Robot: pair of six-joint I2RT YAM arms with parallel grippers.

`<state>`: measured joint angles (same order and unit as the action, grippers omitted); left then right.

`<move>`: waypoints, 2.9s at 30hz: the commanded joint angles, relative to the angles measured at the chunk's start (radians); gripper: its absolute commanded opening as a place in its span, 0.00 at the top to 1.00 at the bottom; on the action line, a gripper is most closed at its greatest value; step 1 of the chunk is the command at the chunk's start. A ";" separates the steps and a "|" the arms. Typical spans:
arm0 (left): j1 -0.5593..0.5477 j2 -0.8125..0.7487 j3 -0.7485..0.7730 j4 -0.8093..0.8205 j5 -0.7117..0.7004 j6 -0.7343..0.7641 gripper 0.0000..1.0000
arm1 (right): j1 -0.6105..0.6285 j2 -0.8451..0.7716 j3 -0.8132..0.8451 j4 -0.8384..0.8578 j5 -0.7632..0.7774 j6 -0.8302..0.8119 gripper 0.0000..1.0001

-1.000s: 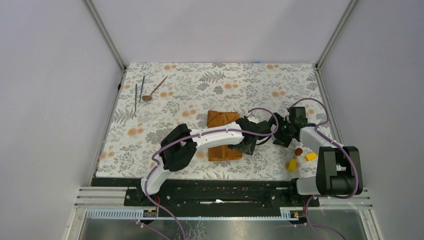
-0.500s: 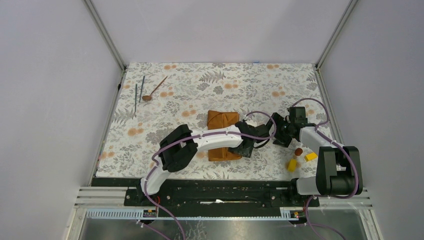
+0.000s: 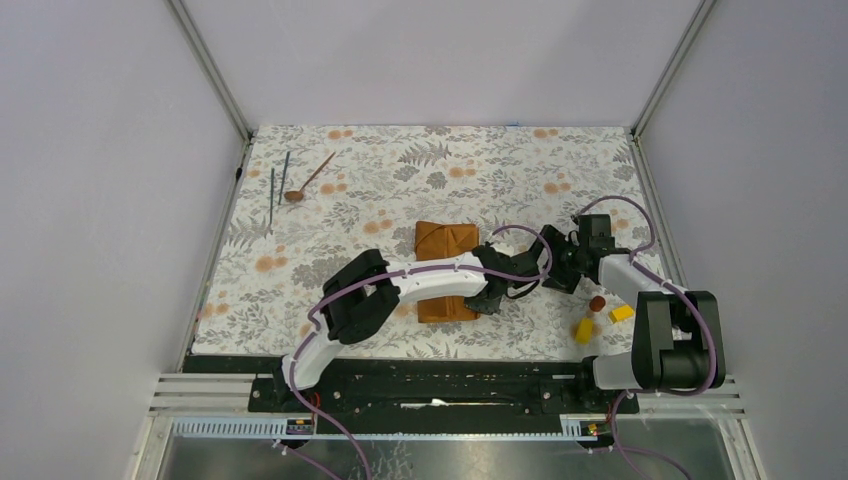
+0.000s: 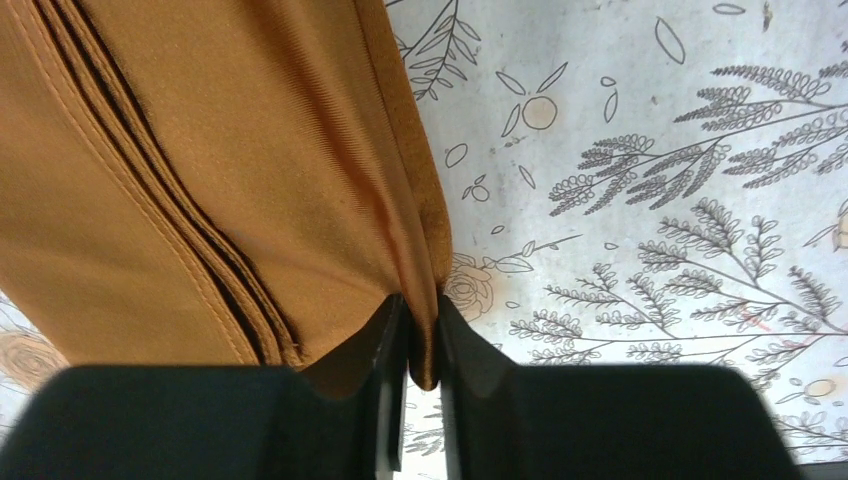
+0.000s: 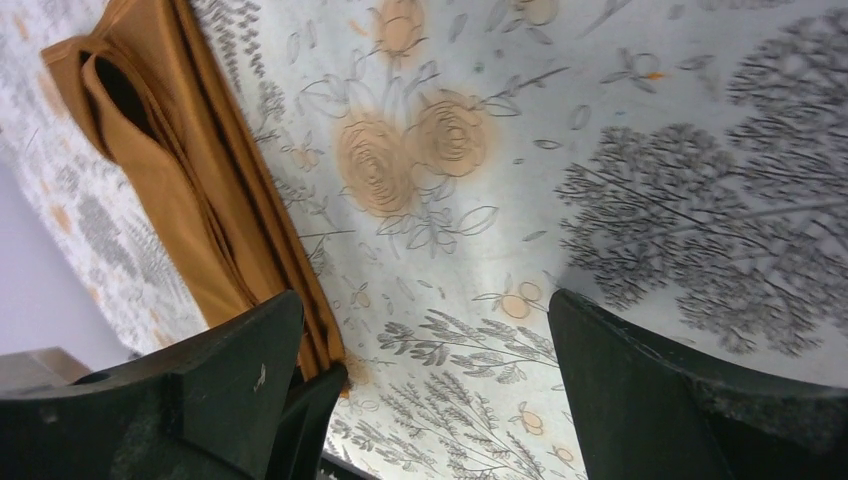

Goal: Fold the napkin into a case and place the utensils inside
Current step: Pick up the 2/3-rectangle-folded napkin at the center of the board.

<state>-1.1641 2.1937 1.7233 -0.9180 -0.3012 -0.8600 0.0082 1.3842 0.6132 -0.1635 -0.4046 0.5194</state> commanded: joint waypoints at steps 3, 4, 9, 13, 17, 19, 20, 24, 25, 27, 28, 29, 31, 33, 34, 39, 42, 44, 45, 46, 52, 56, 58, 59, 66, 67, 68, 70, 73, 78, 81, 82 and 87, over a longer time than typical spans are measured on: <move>0.019 -0.074 -0.039 0.010 -0.010 0.015 0.93 | -0.001 0.062 -0.036 0.141 -0.224 -0.006 0.00; 0.025 -0.100 -0.056 0.025 -0.005 0.016 0.95 | -0.001 0.071 -0.042 0.191 -0.258 0.016 0.00; 0.058 -0.208 -0.150 0.082 0.022 0.013 1.00 | 0.037 0.173 -0.060 0.407 -0.377 0.144 0.00; 0.067 -0.251 -0.189 0.103 0.030 0.019 1.00 | 0.110 0.266 -0.051 0.579 -0.399 0.266 0.00; 0.067 -0.264 -0.194 0.105 0.034 0.024 1.00 | 0.185 0.348 -0.008 0.658 -0.368 0.337 0.00; 0.069 -0.269 -0.195 0.105 0.033 0.025 1.00 | 0.212 0.395 0.010 0.700 -0.359 0.373 0.00; 0.069 -0.270 -0.196 0.105 0.031 0.026 1.00 | 0.217 0.414 0.013 0.720 -0.351 0.389 0.00; 0.069 -0.278 -0.199 0.106 0.033 0.026 1.00 | 0.220 0.468 0.030 0.743 -0.313 0.402 0.04; 0.069 -0.281 -0.200 0.106 0.032 0.025 1.00 | 0.220 0.481 0.035 0.745 -0.306 0.401 0.07; 0.069 -0.284 -0.204 0.113 0.036 0.024 1.00 | 0.220 0.503 0.049 0.757 -0.301 0.399 0.13; 0.069 -0.283 -0.206 0.119 0.042 0.024 1.00 | 0.220 0.516 0.056 0.764 -0.301 0.401 0.16; 0.069 -0.284 -0.205 0.123 0.045 0.025 1.00 | 0.220 0.523 0.063 0.771 -0.301 0.402 0.20; 0.069 -0.281 -0.203 0.125 0.047 0.028 1.00 | 0.220 0.530 0.075 0.779 -0.292 0.402 0.26; 0.068 -0.279 -0.200 0.125 0.050 0.030 1.00 | 0.220 0.539 0.093 0.778 -0.286 0.401 0.29; 0.069 -0.278 -0.201 0.126 0.050 0.030 1.00 | 0.219 0.546 0.102 0.779 -0.287 0.401 0.32; 0.069 -0.286 -0.205 0.131 0.053 0.030 1.00 | 0.220 0.573 0.123 0.798 -0.295 0.412 0.40; 0.068 -0.287 -0.212 0.143 0.063 0.030 1.00 | 0.220 0.584 0.118 0.829 -0.290 0.418 0.47; 0.068 -0.284 -0.216 0.155 0.072 0.032 1.00 | 0.220 0.596 0.117 0.849 -0.285 0.418 0.55; 0.069 -0.283 -0.218 0.160 0.079 0.033 1.00 | 0.220 0.598 0.118 0.861 -0.282 0.417 0.61; 0.069 -0.280 -0.219 0.166 0.087 0.034 1.00 | 0.220 0.604 0.118 0.873 -0.279 0.418 0.67; 0.069 -0.252 -0.214 0.210 0.178 0.058 0.90 | 0.219 0.619 0.107 0.980 -0.292 0.444 1.00; 0.079 -0.280 -0.234 0.285 0.271 0.070 0.57 | 0.217 0.623 0.116 0.987 -0.301 0.441 1.00; 0.101 -0.319 -0.262 0.333 0.338 0.073 0.45 | 0.217 0.623 0.120 0.981 -0.307 0.436 1.00; 0.119 -0.353 -0.280 0.357 0.373 0.072 0.42 | 0.217 0.620 0.121 0.969 -0.304 0.428 1.00; 0.381 -0.578 -0.543 0.569 0.533 0.044 0.47 | 0.217 0.594 0.132 0.882 -0.269 0.360 1.00; 0.433 -0.586 -0.596 0.610 0.570 0.040 0.55 | 0.217 0.590 0.137 0.869 -0.265 0.353 1.00; 0.478 -0.588 -0.628 0.651 0.601 0.035 0.63 | 0.219 0.587 0.140 0.853 -0.261 0.347 1.00; 0.546 -0.565 -0.661 0.716 0.655 0.031 0.75 | 0.220 0.578 0.146 0.827 -0.250 0.334 1.00; 0.578 -0.497 -0.651 0.779 0.671 0.045 0.86 | 0.224 0.565 0.161 0.773 -0.229 0.308 1.00; 0.590 -0.412 -0.647 0.841 0.602 0.032 0.92 | 0.234 0.543 0.189 0.698 -0.204 0.280 1.00; 0.592 -0.366 -0.652 0.840 0.556 0.027 0.95 | 0.246 0.523 0.214 0.632 -0.176 0.249 1.00; 0.592 -0.348 -0.653 0.833 0.541 0.024 0.96 | 0.251 0.513 0.224 0.608 -0.162 0.237 1.00; 0.594 -0.272 -0.687 0.858 0.512 -0.012 0.99 | 0.286 0.475 0.289 0.467 -0.067 0.176 1.00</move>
<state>-0.5739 1.8774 1.0687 -0.1211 0.2539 -0.8429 0.2604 1.9232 0.8299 0.4435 -0.5838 0.7784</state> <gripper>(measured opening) 0.016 0.022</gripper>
